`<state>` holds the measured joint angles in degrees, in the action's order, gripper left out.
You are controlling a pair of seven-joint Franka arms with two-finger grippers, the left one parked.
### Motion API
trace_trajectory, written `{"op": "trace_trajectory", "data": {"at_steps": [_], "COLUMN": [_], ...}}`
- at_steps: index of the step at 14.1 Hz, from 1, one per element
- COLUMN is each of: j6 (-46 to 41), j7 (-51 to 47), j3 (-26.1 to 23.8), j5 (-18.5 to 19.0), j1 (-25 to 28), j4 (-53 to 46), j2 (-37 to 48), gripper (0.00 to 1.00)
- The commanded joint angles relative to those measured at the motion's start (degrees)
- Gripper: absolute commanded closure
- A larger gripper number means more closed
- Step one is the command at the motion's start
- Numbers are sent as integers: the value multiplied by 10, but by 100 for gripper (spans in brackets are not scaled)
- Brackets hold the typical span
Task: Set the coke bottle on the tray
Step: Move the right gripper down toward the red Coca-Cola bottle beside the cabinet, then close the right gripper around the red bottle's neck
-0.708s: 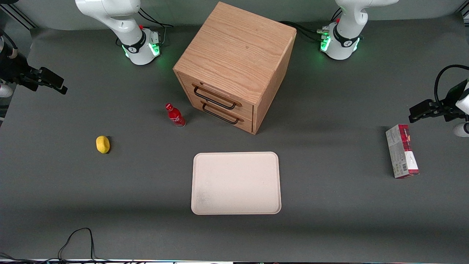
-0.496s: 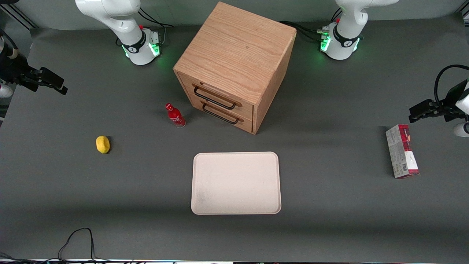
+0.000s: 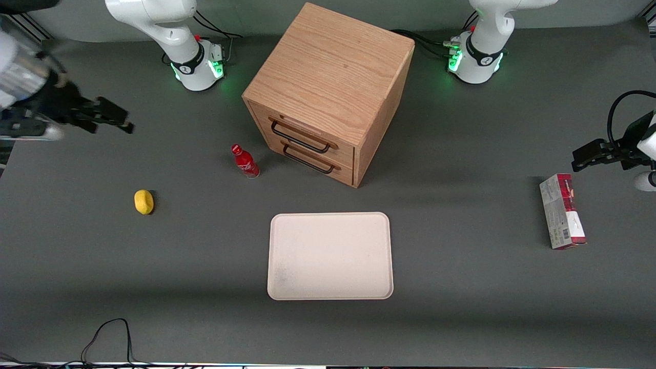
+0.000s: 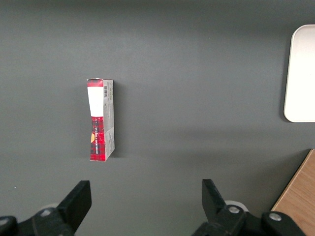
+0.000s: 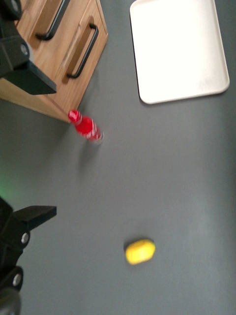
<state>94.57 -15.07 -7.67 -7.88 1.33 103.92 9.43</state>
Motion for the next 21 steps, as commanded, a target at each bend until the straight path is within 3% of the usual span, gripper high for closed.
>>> {"op": "trace_trajectory", "data": {"at_steps": [1,3,8,18,21], "j6": [62,85,137,419,447], "j7": [-97,-141,-143,-153,-151], "j3": [-74,-110,-116,-142,-142], "j5": [9,35,27,20,20], "j1": [10,11,28,47,47], "j4": [43,72,151,349,365], "j2": [4,4,4,-24,-40], "gripper": [0,0,0,0,0]}}
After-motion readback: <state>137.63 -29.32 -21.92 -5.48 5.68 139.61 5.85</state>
